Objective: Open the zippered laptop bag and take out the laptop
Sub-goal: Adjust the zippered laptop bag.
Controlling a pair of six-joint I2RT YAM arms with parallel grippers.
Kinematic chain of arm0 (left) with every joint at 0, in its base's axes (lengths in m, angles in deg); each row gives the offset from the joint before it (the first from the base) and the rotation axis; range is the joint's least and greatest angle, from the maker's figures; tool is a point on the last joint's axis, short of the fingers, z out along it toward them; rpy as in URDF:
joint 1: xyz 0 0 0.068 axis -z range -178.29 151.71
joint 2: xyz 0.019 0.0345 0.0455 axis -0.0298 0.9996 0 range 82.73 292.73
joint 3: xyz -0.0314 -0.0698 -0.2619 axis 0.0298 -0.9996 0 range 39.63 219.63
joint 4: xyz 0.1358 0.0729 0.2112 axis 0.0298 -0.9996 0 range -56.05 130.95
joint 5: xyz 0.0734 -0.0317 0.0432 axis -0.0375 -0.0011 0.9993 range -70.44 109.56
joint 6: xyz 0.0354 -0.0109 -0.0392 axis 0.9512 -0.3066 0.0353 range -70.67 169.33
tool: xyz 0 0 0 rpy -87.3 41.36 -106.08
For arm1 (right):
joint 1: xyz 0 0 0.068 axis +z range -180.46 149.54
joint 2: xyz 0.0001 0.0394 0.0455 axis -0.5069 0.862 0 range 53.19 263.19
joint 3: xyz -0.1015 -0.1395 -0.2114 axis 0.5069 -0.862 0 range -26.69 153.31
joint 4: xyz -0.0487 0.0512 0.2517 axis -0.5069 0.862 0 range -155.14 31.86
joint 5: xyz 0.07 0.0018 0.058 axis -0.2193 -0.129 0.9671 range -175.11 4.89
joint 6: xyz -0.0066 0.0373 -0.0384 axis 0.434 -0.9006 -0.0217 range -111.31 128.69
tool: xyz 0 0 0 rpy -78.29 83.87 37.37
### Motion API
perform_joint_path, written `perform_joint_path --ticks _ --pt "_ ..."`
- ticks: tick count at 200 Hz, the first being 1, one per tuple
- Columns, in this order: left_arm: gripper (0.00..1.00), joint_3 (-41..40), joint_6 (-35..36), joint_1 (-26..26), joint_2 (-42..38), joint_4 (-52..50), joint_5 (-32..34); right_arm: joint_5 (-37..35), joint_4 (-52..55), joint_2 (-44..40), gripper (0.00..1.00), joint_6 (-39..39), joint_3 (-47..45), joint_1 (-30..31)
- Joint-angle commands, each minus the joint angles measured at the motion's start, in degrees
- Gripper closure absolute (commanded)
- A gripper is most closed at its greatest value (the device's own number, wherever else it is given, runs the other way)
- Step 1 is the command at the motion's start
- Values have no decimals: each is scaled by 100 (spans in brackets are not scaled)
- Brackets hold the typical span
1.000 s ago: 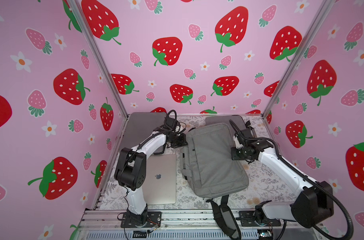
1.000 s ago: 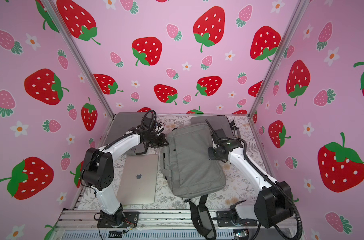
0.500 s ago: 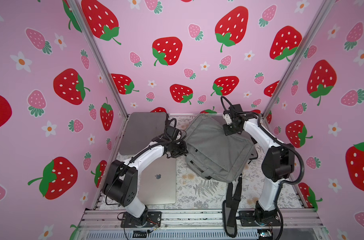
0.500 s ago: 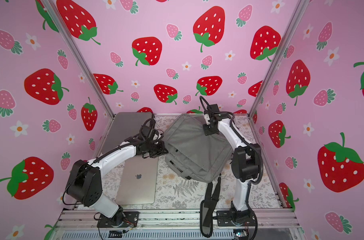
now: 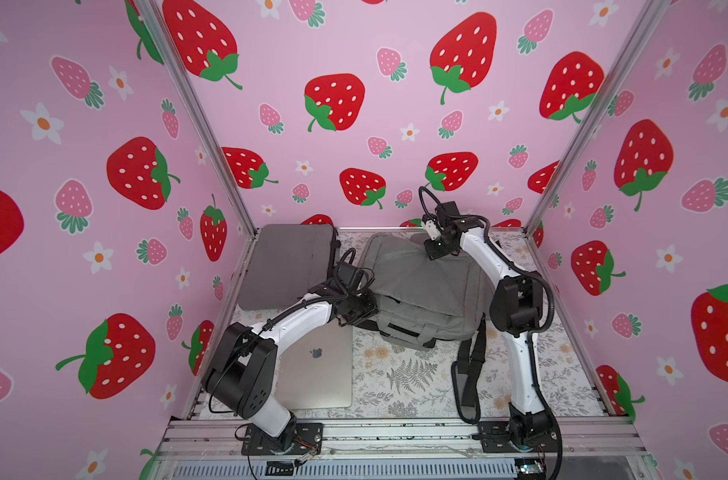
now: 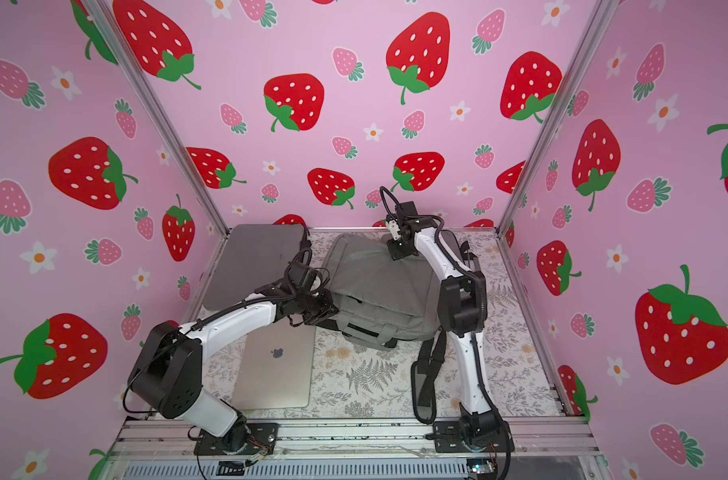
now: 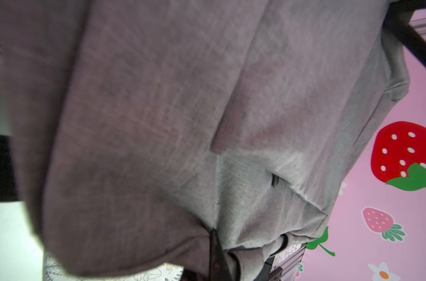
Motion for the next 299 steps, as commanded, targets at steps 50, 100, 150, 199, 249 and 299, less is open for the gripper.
perform_joint_path --ticks 50,100,150,199,249,299 --pt "100 47 -236 147 241 -41 -1091 -287 -1124 -238 54 19 140 7" --pt "100 88 -486 210 337 197 -1403 495 -2068 -2238 31 704 -2381 176" --pt "100 541 -236 214 522 -14 -1757 1031 -2712 -4232 15 1397 -5046 979" --pt "100 687 -344 218 543 54 -1892 571 -2947 -5297 12 1882 -6767 1907" --pt "100 926 -425 260 688 140 -1947 -525 -3646 -5414 9 2587 -7704 2357" --pt "100 990 -660 306 778 389 -2221 -1058 -4211 -4812 21 2867 -7493 2476"
